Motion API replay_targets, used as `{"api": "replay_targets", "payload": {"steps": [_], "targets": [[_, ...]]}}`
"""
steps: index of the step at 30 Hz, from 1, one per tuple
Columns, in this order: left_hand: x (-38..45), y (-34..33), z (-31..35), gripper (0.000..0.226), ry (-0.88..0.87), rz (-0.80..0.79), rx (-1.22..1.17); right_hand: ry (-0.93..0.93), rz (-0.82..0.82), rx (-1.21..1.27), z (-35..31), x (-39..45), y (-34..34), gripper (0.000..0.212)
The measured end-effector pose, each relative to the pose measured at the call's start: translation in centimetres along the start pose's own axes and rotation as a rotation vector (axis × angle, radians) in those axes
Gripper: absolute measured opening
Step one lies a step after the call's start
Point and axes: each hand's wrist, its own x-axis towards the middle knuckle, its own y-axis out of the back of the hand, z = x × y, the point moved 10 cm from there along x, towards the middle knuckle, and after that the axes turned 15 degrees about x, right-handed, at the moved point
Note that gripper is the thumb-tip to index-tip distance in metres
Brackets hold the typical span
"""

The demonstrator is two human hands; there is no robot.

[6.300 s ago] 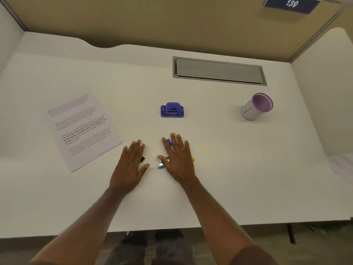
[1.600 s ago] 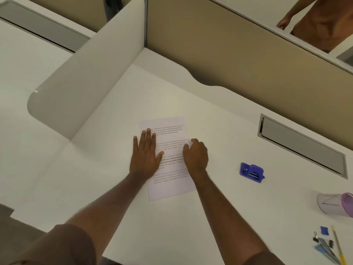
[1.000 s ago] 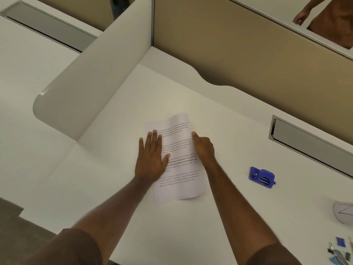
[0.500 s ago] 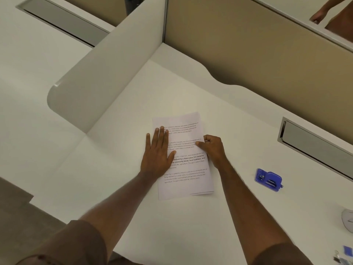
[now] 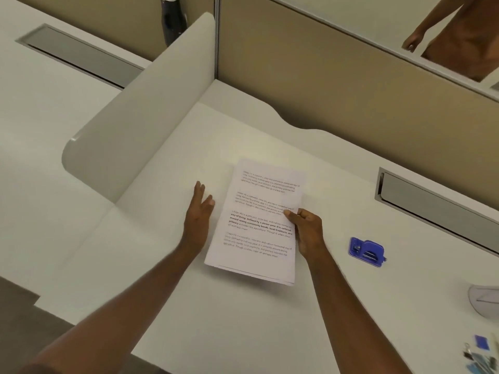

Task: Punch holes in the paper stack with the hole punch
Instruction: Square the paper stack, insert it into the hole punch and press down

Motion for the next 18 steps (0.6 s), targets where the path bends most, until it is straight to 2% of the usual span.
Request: {"api": "replay_targets", "payload": {"steps": [3, 4, 8, 11, 13, 18], "targets": [[-1.7, -1.6, 0.0, 0.05, 0.213, -0.049, -0.339, 0.047, 0.089, 0.119, -1.1, -1.6, 1.8, 0.008], [-2.6, -2.5, 0.1, 0.055, 0.244, -0.086, -0.391, 0.066, 0.116, 0.157, -1.5, -2.2, 2.4, 0.003], [-6.7, -6.7, 1.0, 0.087, 0.271, -0.227, -0.58, 0.14, 0.241, 0.273, -2.8, -4.4, 4.9, 0.005], [-8.9, -9.5, 2.8, 0.093, 0.206, -0.281, -0.562, 0.19, 0.33, 0.345, -3.5, -6.0, 6.8, 0.009], [-10.2, -10.9, 2.9, 0.082, 0.191, -0.255, -0.502, 0.217, 0.366, 0.383, -3.8, -7.0, 7.9, 0.009], [-11.7, -12.3, 1.4, 0.038, 0.263, -0.059, -0.301, 0.268, 0.42, 0.461, -3.7, -9.7, 10.2, 0.012]]}}
